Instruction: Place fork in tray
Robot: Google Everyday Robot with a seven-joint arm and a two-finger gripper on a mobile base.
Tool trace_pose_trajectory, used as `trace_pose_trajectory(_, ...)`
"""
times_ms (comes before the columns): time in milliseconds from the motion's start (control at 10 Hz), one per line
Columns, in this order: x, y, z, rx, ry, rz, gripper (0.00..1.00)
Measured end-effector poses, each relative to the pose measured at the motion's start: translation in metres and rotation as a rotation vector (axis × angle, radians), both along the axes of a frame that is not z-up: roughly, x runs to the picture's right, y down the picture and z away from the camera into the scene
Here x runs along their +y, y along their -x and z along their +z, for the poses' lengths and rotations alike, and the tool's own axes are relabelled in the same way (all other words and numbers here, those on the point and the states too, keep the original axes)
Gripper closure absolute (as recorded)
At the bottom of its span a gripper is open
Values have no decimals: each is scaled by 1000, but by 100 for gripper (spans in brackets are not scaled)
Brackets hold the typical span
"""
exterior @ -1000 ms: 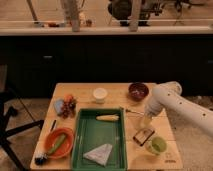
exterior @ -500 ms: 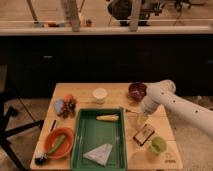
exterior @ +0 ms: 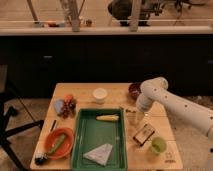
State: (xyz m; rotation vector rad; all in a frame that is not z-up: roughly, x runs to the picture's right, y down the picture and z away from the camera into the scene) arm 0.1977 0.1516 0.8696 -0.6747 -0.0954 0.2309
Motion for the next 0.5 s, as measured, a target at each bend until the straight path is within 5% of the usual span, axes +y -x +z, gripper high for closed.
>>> trace_pose_trajectory(500,3,-6,24,-72,13,-78,20)
